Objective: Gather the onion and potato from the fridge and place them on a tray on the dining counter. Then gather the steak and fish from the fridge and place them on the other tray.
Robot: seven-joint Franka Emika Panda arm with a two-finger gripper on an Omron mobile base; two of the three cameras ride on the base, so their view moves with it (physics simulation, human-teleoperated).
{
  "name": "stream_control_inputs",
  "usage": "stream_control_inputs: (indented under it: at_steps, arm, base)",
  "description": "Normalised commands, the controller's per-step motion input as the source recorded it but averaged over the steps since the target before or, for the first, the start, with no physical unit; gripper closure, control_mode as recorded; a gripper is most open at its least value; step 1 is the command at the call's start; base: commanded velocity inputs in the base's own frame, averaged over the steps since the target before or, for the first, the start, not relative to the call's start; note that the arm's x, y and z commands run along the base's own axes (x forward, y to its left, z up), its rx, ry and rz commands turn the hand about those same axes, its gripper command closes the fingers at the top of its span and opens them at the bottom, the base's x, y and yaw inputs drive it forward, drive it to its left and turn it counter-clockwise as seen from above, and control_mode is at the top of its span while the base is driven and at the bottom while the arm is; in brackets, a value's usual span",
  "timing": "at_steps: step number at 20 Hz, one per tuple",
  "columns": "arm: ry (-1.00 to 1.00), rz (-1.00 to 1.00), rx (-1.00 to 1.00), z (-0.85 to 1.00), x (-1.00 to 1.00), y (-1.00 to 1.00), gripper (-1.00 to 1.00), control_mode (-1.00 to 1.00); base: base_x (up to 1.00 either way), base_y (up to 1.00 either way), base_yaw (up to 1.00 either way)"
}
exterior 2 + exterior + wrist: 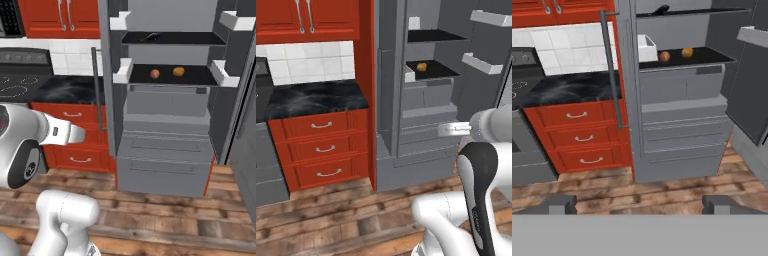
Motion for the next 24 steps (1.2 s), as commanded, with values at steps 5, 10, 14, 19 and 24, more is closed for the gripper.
stream_control_inputs:
  at_steps: [5,10,14,19,24]
  arm:
    - [0.00,0.00,0.00,0.00,0.00,0.00,-1.00,1.00]
    - [0.00,0.00,0.00,0.00,0.00,0.00,-1.00,1.00]
    - [0.00,0.00,0.00,0.00,0.00,0.00,-1.00,1.00]
    - [0.00,0.00,0.00,0.00,0.00,0.00,-1.00,1.00]
    - [0.00,0.00,0.00,0.00,0.00,0.00,-1.00,1.00]
  base:
    - [0.00,-0.64,0.16]
    - [0.00,-0.54,0.18]
    - [0.00,-0.54,0.19]
    - [0.00,-0.61,0.20]
    - [0.00,-0.58,0.18]
